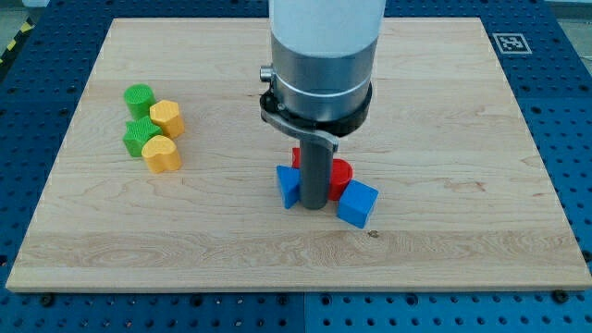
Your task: Push the blue triangle into the red blocks
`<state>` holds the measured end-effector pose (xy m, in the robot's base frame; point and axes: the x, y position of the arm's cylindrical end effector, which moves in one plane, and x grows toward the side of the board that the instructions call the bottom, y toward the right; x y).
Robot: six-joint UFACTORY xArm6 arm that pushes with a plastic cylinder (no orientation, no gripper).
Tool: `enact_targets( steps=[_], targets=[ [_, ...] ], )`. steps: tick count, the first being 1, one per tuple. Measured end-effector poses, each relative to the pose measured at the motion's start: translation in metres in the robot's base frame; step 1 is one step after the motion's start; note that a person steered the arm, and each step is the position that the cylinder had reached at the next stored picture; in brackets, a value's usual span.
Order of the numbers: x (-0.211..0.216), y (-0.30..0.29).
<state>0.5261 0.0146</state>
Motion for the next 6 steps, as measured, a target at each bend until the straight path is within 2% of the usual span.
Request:
enact_targets(
  steps=[2, 3, 4, 6],
  targets=[
    [0.042, -0.013],
    [0.039, -0.053],
    [0.034, -0.067],
    [0.007, -0.037]
  ],
)
